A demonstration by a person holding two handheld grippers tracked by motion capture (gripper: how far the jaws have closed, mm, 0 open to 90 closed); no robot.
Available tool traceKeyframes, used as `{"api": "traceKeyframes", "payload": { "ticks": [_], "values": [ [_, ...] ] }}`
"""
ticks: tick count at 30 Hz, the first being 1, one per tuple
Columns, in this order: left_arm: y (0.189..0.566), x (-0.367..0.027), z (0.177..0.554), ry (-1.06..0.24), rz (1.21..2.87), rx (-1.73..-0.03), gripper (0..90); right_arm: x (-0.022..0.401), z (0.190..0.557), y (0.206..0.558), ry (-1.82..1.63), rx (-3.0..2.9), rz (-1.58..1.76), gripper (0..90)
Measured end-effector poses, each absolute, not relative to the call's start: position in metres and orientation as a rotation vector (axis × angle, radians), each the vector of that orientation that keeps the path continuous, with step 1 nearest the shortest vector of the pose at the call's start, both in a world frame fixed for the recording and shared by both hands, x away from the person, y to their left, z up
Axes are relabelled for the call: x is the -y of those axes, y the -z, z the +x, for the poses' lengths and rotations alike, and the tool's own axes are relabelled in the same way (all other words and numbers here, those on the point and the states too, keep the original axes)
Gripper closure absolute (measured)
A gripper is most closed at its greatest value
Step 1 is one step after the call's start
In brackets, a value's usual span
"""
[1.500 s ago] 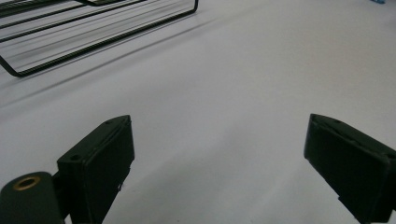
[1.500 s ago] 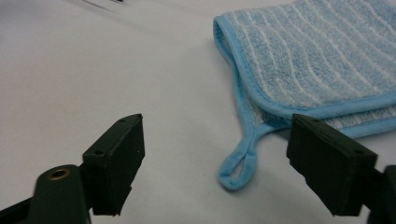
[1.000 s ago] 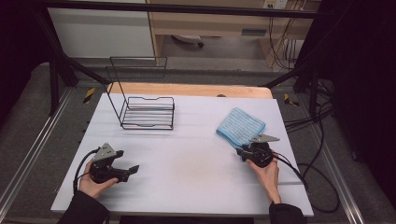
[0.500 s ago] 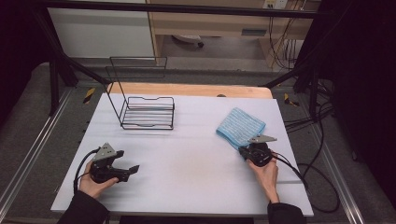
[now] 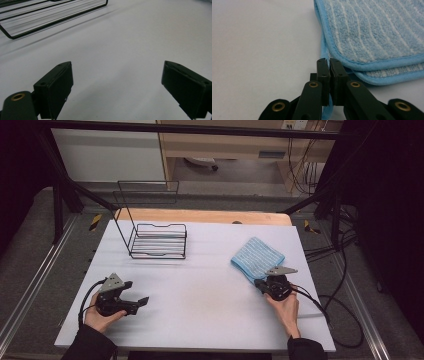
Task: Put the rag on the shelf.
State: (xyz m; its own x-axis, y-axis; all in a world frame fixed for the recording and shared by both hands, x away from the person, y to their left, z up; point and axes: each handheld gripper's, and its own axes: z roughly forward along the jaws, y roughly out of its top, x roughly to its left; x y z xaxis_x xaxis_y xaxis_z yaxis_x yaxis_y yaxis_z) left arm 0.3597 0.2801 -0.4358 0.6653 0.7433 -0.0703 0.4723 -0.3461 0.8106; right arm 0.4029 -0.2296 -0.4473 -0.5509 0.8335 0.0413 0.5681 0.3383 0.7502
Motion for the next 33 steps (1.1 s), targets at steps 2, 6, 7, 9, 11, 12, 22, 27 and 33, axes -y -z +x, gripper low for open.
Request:
{"api": "traceKeyframes", "payload": {
  "ticks": [2,6,7,9,11,12,22,27,33],
  "values": [
    [0.436,-0.280,0.360,-0.395,2.012,-0.941,10.1,0.231,0.402,0.446,-1.028,-2.260,1.238,87.2],
    [0.436,-0.280,0.360,-0.396,2.013,-0.942,10.1,0.232,0.401,0.447,-0.962,-2.269,1.230,86.2],
    [0.436,-0.280,0.360,-0.396,2.013,-0.941,10.1,0.232,0.401,0.447,-0.961,-2.270,1.228,85.4],
    [0.436,-0.280,0.360,-0.396,2.011,-0.943,10.1,0.232,0.400,0.445,-0.989,-2.260,1.218,82.1],
    [0.436,-0.280,0.360,-0.395,2.013,-0.945,10.2,0.231,0.401,0.439,-1.041,-2.238,1.186,75.5],
    [0.436,-0.279,0.360,-0.395,2.016,-0.945,10.2,0.231,0.402,0.437,-1.056,-2.225,1.174,71.5],
    [0.436,-0.280,0.360,-0.395,2.017,-0.947,10.1,0.216,0.434,0.449,-0.948,-2.251,1.111,55.5],
    [0.436,-0.280,0.360,-0.396,2.018,-0.946,10.1,0.219,0.439,0.452,-0.961,-2.255,1.119,55.9],
    [0.437,-0.279,0.361,-0.393,2.020,-0.946,10.1,0.218,0.437,0.452,-0.938,-2.272,1.076,53.3]
  ]
}}
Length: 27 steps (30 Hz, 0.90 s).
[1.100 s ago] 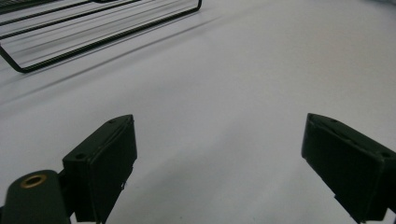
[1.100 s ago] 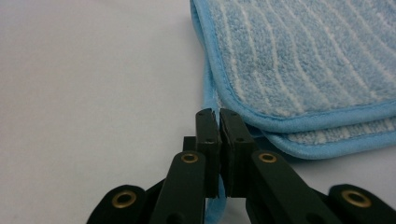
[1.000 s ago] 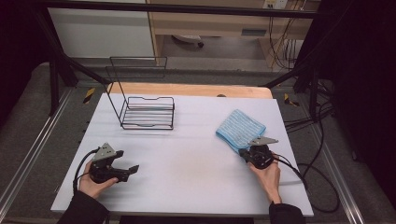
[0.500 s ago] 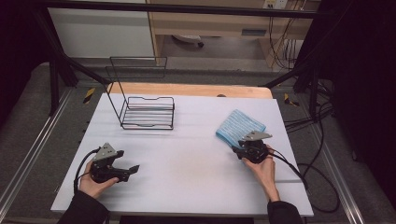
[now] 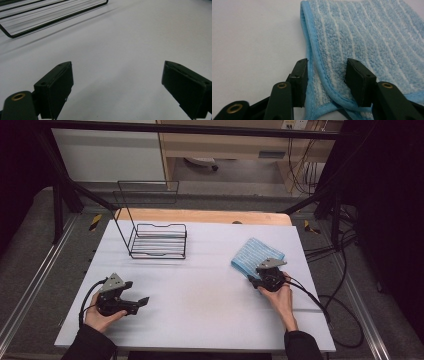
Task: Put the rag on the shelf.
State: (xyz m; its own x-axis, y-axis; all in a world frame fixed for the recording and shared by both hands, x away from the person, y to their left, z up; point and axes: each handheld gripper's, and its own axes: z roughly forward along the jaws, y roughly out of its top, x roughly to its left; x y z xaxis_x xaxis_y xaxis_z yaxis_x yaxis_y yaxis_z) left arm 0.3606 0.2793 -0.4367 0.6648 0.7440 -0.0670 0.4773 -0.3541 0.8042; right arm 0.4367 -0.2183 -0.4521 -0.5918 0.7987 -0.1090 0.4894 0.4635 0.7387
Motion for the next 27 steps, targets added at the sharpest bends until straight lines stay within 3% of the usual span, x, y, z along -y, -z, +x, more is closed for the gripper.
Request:
{"api": "traceKeyframes", "payload": {
  "ticks": [14,21,27],
  "values": [
    [0.4366,-0.2796,0.3607,-0.391,2.019,-0.946,10.3,0.2166,0.4319,0.4524,-0.878,-2.289,1.041,50.2],
    [0.4370,-0.2793,0.3611,-0.390,2.024,-0.947,10.5,0.2226,0.4365,0.4513,-0.881,-2.276,1.069,75.7],
    [0.4371,-0.2795,0.3613,-0.390,2.023,-0.950,10.6,0.2249,0.4388,0.4495,-0.897,-2.271,1.096,82.4]
  ]
}}
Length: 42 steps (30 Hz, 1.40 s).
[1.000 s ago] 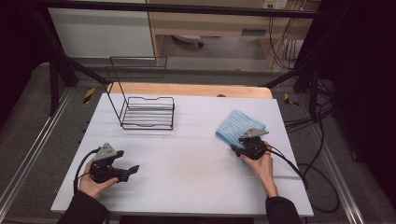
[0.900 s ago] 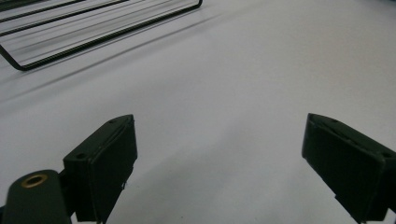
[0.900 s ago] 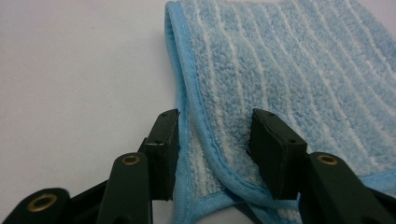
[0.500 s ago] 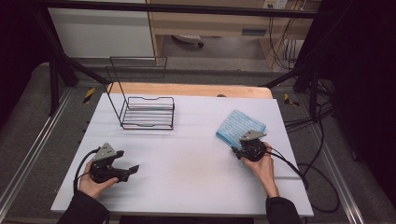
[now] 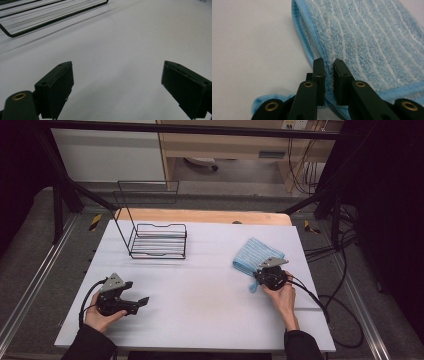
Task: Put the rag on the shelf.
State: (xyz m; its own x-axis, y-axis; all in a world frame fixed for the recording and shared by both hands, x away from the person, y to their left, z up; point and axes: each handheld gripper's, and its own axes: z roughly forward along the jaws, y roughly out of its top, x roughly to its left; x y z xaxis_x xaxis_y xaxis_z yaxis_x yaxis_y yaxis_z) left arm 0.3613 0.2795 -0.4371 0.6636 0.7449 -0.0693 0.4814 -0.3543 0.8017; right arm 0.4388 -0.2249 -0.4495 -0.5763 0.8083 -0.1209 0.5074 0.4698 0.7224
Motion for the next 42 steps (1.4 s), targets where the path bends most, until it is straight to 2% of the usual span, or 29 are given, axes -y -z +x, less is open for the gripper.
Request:
{"api": "traceKeyframes", "payload": {
  "ticks": [14,42],
  "values": [
    [0.437,-0.280,0.361,-0.392,2.022,-0.952,10.8,0.206,0.426,0.431,-1.012,-2.311,1.107,83.7],
    [0.436,-0.279,0.362,-0.389,2.026,-0.968,6.5,0.128,0.385,0.425,-1.219,-2.532,0.989,83.4]
  ]
}}
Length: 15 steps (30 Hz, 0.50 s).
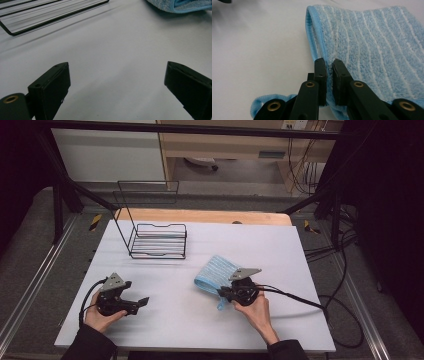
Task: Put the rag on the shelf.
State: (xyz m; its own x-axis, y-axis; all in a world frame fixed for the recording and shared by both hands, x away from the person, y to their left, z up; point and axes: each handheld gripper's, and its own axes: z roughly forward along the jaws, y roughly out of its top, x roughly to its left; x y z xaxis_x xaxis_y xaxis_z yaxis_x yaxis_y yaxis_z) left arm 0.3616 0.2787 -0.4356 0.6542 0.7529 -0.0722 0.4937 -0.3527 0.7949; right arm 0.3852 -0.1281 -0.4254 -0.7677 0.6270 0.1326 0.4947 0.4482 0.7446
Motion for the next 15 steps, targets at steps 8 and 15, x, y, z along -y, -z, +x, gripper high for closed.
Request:
{"api": "traceKeyframes", "payload": {
  "ticks": [8,15],
  "values": [
    [0.435,-0.278,0.362,-0.389,2.029,-0.967,6.5,0.102,0.374,0.428,-1.234,-2.589,0.928,83.3],
    [0.435,-0.277,0.362,-0.382,2.033,-0.968,6.7,0.088,0.366,0.430,-1.256,-2.623,0.876,83.2]
  ]
}}
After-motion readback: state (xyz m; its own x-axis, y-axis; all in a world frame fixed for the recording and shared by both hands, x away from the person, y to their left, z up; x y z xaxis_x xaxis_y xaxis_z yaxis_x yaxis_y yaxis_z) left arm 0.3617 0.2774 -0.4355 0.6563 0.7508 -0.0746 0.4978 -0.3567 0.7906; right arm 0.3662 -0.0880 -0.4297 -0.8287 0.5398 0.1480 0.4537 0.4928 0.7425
